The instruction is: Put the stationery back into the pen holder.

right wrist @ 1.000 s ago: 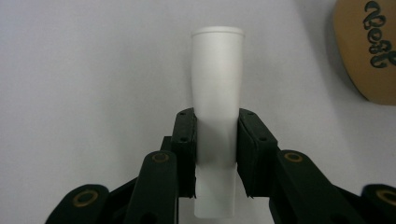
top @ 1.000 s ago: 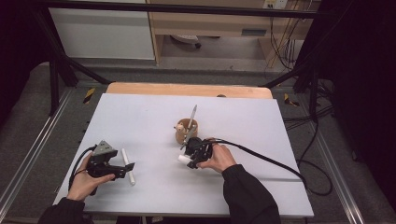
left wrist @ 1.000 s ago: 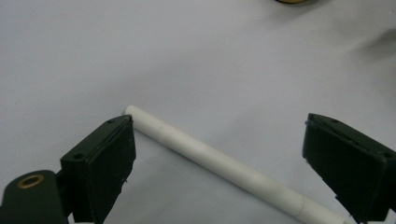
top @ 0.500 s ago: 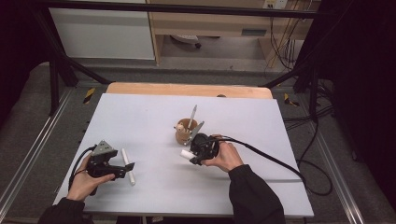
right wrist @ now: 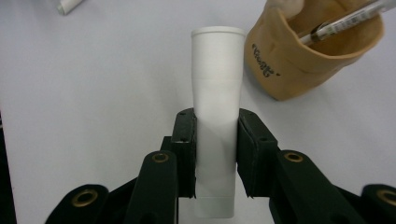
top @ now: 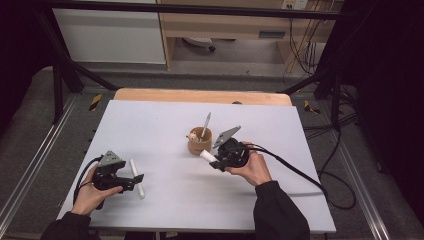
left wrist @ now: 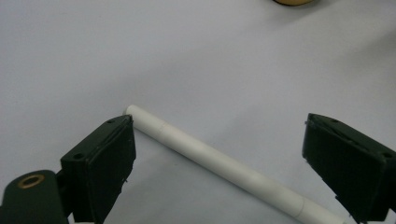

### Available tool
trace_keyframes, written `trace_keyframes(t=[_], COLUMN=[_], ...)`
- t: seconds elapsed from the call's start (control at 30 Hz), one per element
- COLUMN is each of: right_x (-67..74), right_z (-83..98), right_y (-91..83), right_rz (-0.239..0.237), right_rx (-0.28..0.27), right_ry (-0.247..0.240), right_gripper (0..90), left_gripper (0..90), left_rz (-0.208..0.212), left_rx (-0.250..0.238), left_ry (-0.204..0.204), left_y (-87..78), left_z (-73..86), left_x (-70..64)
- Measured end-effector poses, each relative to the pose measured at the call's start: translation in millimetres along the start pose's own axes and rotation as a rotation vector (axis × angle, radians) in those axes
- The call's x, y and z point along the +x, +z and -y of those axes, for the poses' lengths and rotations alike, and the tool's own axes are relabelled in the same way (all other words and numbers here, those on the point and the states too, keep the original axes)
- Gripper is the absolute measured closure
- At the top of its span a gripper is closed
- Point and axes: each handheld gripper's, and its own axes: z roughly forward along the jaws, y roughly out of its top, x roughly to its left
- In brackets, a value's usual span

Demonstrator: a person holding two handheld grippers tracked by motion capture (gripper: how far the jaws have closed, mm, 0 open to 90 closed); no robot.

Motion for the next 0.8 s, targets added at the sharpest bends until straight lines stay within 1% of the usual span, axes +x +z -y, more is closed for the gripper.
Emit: trace_keyframes(t=[0.1, 0.17, 0.23, 0.27, 0.3, 0.4, 0.5, 0.53, 0.7, 0.8], right_x=[-1.0, -2.4, -3.7, -4.1, -5.1, -7.1, -8.7, -9.3, -13.0, -17.1], right_z=[4.6, 7.8, 10.6, 11.5, 12.8, 14.6, 13.7, 12.7, 8.6, 5.6], right_y=[-4.7, -8.2, -11.7, -13.1, -15.8, -20.8, -24.6, -26.2, -30.3, -30.7], right_rz=[0.004, 0.007, 0.019, 0.023, 0.034, 0.055, 0.074, 0.086, 0.115, 0.135], right_rx=[-0.044, -0.085, -0.134, -0.149, -0.18, -0.243, -0.303, -0.337, -0.463, -0.512], right_ry=[0.018, 0.036, 0.06, 0.069, 0.085, 0.119, 0.143, 0.156, 0.216, 0.245], right_gripper=[70.8, 70.8, 70.8, 70.8, 70.8, 70.8, 70.8, 70.8, 70.8, 70.8], left_gripper=[9.5, 9.5, 9.5, 9.5, 9.5, 9.5, 9.5, 9.5, 9.5, 9.5], left_rz=[0.003, 0.002, 0.002, 0.003, 0.003, 0.002, 0.002, 0.001, 0.003, 0.004], left_rx=[-0.002, -0.002, -0.001, 0.0, -0.001, -0.001, -0.001, -0.001, -0.001, -0.002], left_ry=[0.0, 0.0, 0.0, 0.001, 0.001, 0.0, 0.001, 0.0, 0.0, 0.0], left_y=[0.0, 0.1, 0.4, 0.6, 0.6, 0.4, 0.4, 0.5, 0.6, 0.7], left_z=[-0.1, -0.1, 0.0, 0.0, 0.0, -0.1, -0.1, -0.1, 0.2, 0.2], left_x=[0.0, 0.1, -0.2, -0.3, -0.5, -0.4, -0.3, -0.4, -0.5, -0.7])
